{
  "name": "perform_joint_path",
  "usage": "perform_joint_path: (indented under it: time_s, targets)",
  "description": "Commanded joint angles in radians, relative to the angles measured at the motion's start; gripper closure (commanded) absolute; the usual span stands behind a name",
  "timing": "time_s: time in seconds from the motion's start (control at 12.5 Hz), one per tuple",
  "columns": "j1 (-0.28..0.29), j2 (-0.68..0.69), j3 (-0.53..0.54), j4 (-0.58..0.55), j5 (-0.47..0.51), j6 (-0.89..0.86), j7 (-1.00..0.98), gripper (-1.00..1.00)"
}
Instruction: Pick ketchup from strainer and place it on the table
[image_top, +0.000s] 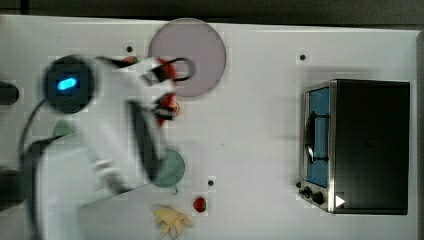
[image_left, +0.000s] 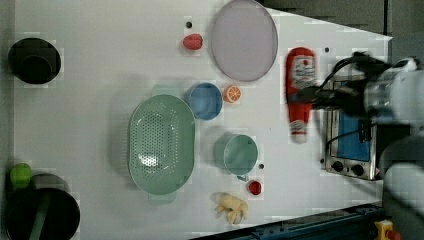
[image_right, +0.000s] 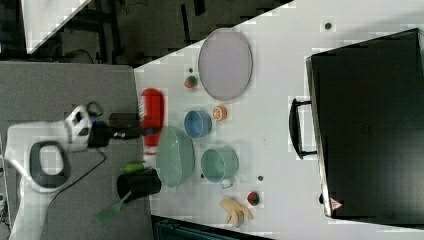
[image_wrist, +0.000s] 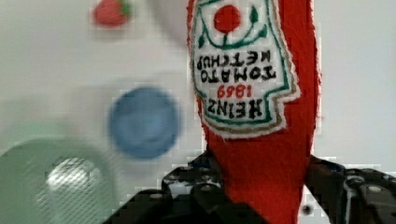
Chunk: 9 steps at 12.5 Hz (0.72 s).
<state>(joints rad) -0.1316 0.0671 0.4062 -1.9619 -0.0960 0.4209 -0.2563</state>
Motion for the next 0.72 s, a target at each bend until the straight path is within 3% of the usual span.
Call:
perform_joint_path:
  time_s: [0.08,0.4,0.72]
  targets:
    - [-0.088,-0.013,-0.099,0.016,0.015,-0.007,-0.168,-0.13]
    - [-0.094,-0.008,-0.228,-0.039,0.015,0.0,-0.256,-0.13]
    - [-0.094,-0.002,-0.281,-0.157,0.015,0.078,-0.255,-0.13]
